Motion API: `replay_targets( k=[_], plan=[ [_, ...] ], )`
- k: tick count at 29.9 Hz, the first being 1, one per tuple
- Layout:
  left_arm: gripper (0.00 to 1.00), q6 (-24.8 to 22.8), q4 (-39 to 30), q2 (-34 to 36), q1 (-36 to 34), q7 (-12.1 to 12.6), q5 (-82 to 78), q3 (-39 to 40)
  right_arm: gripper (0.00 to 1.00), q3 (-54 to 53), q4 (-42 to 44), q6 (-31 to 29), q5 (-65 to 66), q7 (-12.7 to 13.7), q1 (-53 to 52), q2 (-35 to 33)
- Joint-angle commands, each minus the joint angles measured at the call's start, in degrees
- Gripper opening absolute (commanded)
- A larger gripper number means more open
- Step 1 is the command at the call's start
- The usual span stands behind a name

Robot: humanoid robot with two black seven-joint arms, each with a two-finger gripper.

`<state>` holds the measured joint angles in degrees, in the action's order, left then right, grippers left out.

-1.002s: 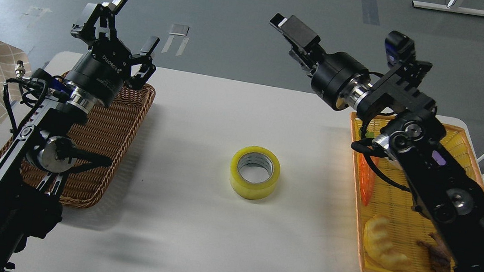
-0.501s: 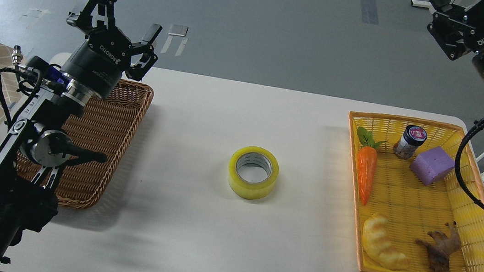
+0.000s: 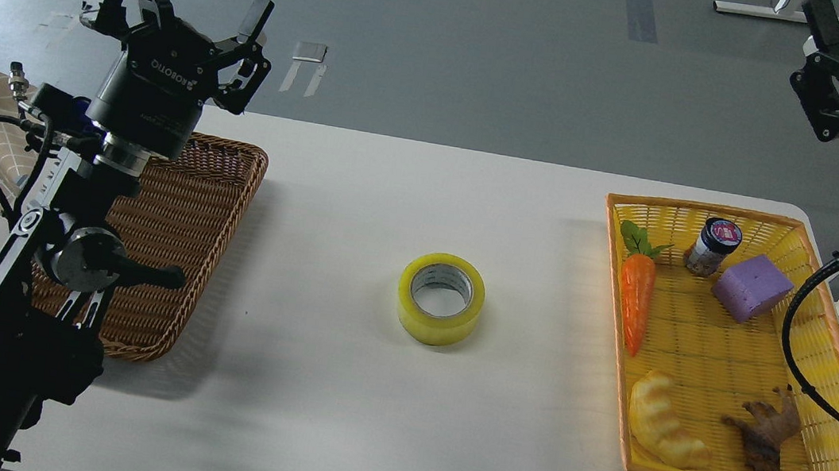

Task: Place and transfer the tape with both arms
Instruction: 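Raise the right arm away from the tape roll, then reach the left gripper toward the tape roll on the table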

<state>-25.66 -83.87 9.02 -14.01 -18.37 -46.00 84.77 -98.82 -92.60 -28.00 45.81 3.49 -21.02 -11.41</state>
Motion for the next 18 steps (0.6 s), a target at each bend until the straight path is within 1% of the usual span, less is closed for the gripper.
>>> replay_targets(
  k=[1,7,10,15,18],
  plan=[
    [0.98,1.49,-2.00,-0.85,1.53,-0.09,0.03,-0.04,1.00,-0.06,0.22,0.00,-0.19,0.20,-0.51,0.07],
    [0.98,0.88,-1.82,-0.94,2.41,-0.09,0.12,-0.13,1.00,0.38,0.40,0.00,-0.54,0.46,-0.07,0.24],
    [0.98,-0.35,-1.82,-0.94,2.76,-0.09,0.12,-0.13,1.00,0.55,0.66,0.00,-1.07,0.46,0.02,0.07],
    [0.98,1.48,-0.86,-0.67,2.68,0.08,-0.85,-1.00,1.00,3.97,0.31,0.00,-5.63,0.46,3.00,-0.37],
    [0.98,0.88,-1.47,0.11,1.89,0.26,-1.11,-1.36,1.00,4.07,0.14,0.00,-7.39,0.46,3.09,-0.63]
  ],
)
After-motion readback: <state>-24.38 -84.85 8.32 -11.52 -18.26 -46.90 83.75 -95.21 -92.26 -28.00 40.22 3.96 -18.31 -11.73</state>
